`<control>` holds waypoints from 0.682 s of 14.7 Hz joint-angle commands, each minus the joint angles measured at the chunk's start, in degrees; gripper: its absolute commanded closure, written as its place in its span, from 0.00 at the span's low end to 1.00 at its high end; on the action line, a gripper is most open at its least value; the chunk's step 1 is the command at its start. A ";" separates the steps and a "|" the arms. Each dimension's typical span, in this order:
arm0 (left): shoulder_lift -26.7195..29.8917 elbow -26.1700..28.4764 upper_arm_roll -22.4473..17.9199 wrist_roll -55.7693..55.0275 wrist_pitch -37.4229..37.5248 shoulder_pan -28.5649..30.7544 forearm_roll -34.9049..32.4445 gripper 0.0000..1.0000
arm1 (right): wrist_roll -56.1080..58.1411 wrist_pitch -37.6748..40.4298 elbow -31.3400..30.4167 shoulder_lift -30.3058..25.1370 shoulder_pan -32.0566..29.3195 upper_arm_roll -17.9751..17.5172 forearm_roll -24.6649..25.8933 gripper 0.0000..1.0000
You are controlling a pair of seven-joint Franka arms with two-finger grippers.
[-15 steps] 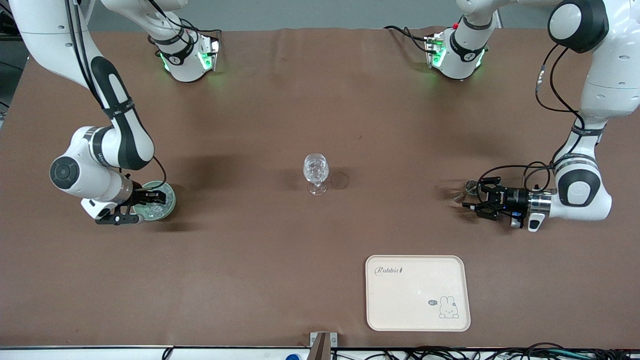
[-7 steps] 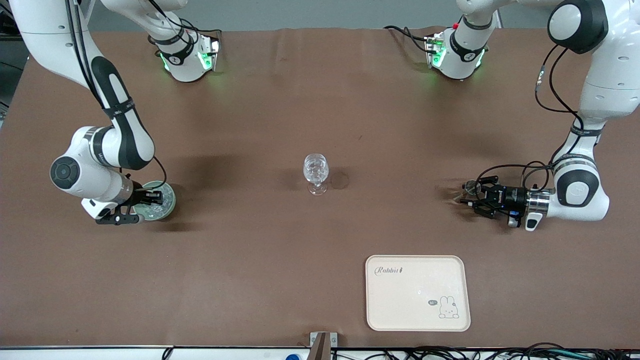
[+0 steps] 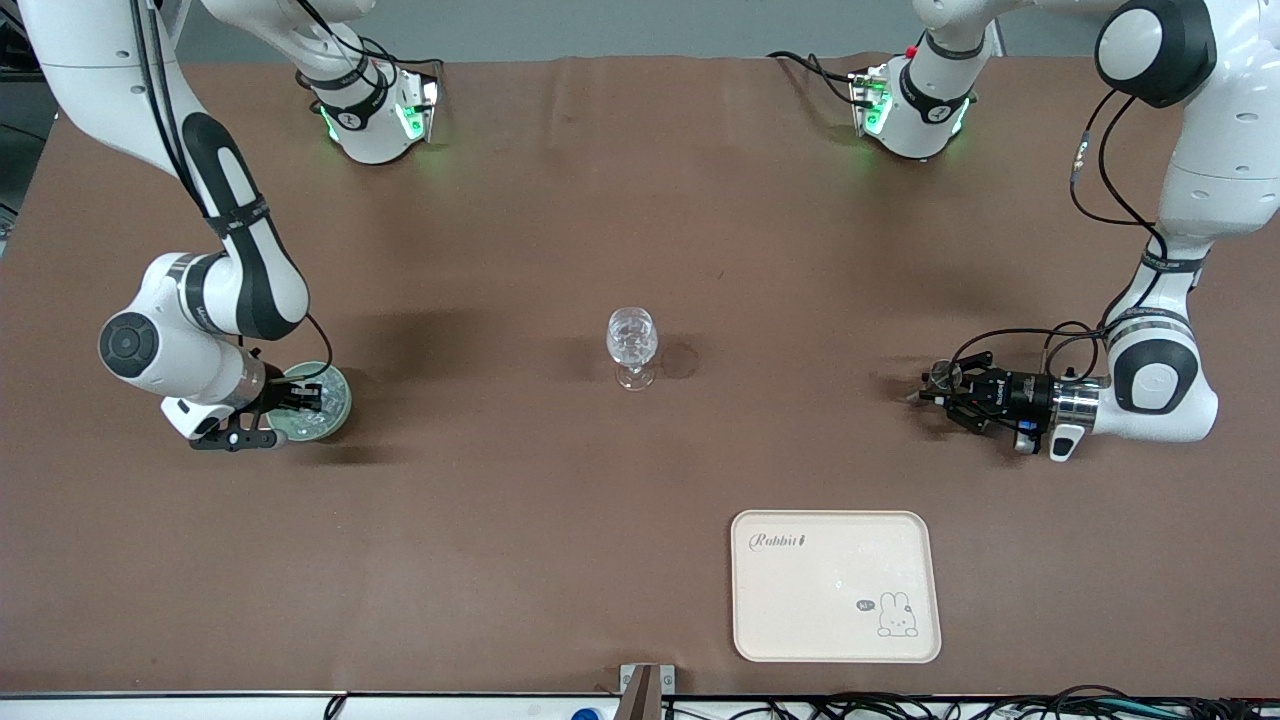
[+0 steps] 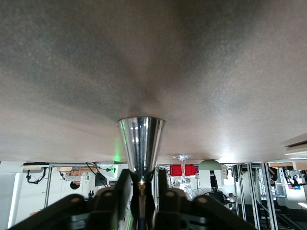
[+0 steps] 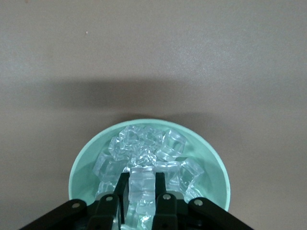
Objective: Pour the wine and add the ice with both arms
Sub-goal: 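Grasp an ice cube from the green bowl with the right gripper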
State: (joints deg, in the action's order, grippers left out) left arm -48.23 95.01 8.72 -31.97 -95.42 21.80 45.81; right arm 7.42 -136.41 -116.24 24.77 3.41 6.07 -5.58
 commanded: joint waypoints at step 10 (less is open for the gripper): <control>0.85 -3.61 6.38 -8.89 1.55 -0.01 4.90 0.99 | -2.50 15.53 15.75 -1.74 -0.42 0.61 -0.31 0.85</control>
State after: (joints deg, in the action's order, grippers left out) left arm -48.19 92.53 12.54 -37.16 -94.96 21.74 49.64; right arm 6.11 -125.83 -104.62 24.04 3.36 6.72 -5.58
